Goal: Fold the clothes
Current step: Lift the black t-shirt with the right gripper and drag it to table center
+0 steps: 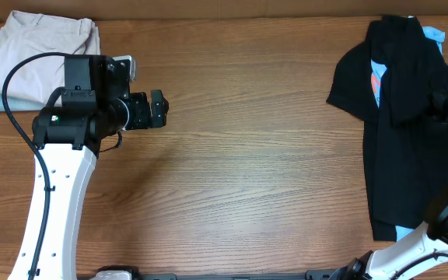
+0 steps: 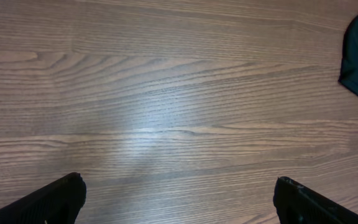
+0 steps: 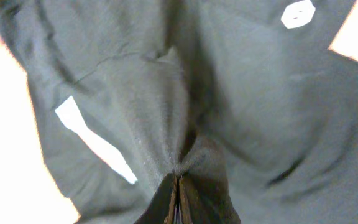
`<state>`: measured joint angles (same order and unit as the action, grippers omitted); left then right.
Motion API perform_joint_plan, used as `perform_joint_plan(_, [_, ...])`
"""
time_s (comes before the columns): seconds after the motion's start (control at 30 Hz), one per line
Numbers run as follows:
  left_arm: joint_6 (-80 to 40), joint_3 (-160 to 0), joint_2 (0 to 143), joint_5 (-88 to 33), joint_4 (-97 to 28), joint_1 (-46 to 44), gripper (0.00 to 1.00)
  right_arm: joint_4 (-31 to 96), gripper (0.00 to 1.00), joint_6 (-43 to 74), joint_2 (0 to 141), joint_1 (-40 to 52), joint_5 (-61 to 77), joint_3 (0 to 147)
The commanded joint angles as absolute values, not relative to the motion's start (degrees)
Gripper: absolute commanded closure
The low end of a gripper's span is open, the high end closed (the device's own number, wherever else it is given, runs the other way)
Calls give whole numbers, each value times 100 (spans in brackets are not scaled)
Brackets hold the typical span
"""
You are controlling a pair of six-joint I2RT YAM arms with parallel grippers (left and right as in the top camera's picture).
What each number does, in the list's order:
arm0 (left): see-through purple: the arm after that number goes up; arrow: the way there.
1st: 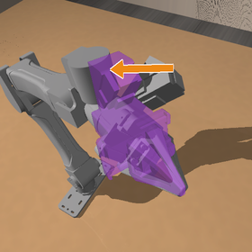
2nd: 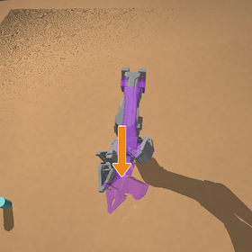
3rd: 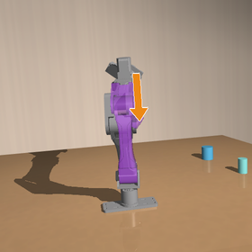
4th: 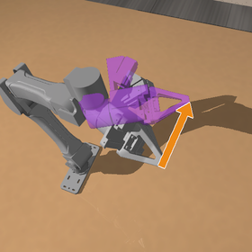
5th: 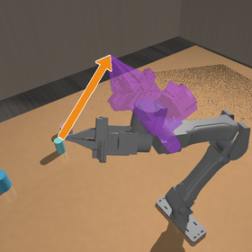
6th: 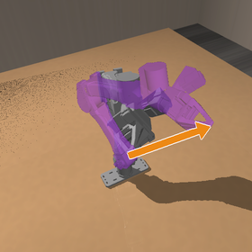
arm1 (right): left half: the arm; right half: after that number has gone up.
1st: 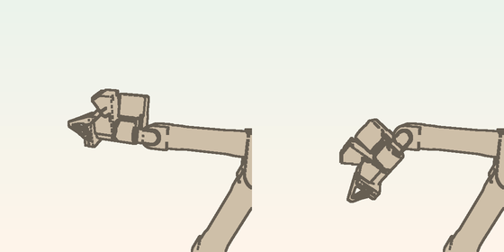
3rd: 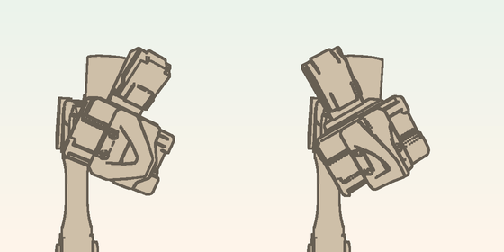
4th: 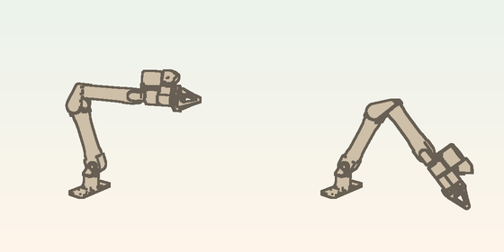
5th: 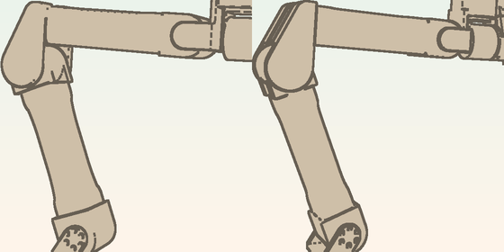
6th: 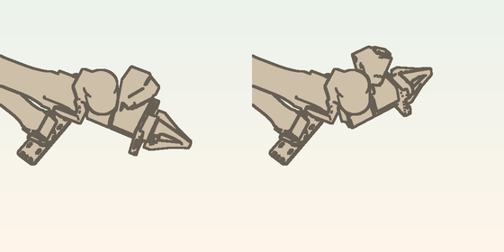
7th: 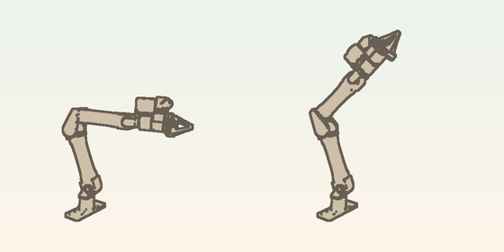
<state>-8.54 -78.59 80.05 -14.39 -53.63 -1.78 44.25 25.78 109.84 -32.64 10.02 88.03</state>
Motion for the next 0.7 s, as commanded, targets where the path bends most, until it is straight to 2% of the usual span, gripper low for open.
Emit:
perform_joint_plan(0.0, [-722,-7955,8053,-1441,-5295,-152,1,4554,96,2016,10589,-3098,1909,8941])
perform_joint_plan(0.1, [-725,-7970,8053,-1441,-5170,-150,1,4781,96,1612,10328,-2794,2294,8941])
perform_joint_plan(0.27, [-729,-8093,8051,-1378,-4912,-16,2,5282,96,1284,9636,-1691,2414,8941])
perform_joint_plan(0.4, [-773,-8232,8051,-1192,-4856,263,3,5468,96,1280,9231,-565,2414,8941])
perform_joint_plan(0.67, [-768,-8506,8051,-1142,-4880,1192,3,5607,96,1439,9087,2309,2410,8936])
